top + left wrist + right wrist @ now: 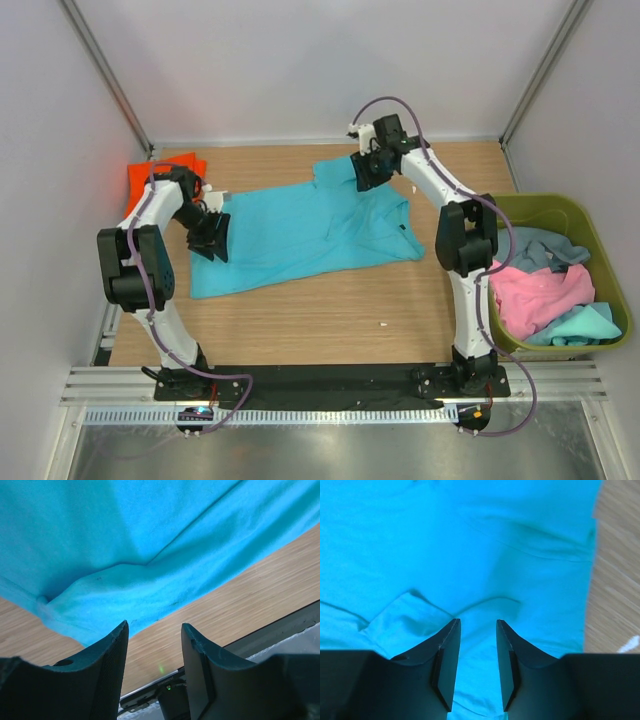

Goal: Fold and stack the t-shirts
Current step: Fold the tshirt

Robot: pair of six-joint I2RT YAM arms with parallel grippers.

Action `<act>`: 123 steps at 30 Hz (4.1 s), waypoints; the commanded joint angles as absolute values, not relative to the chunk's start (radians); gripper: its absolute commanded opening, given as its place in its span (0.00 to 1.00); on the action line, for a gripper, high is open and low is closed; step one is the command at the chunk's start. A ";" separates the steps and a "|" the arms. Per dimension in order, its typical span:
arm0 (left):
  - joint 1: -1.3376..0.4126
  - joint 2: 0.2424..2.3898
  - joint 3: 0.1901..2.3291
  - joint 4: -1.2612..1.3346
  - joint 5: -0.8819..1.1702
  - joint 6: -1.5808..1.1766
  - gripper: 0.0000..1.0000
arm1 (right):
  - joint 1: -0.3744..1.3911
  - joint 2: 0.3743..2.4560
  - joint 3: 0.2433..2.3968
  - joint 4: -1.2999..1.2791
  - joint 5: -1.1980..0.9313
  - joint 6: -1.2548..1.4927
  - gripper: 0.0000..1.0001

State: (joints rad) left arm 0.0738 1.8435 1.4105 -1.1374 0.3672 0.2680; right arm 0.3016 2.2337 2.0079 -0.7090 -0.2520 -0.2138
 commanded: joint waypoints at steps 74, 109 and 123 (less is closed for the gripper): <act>0.072 1.901 1.221 -1.055 0.325 0.290 0.47 | 0.511 2.335 2.126 -0.669 -0.166 -0.230 0.05; 0.156 1.821 1.226 -0.959 0.162 0.276 0.46 | 0.517 2.344 2.125 -0.614 -0.097 -0.215 0.47; 0.155 1.853 1.269 -0.983 0.192 0.262 0.47 | 0.322 2.402 2.083 -0.609 -0.109 -0.144 0.47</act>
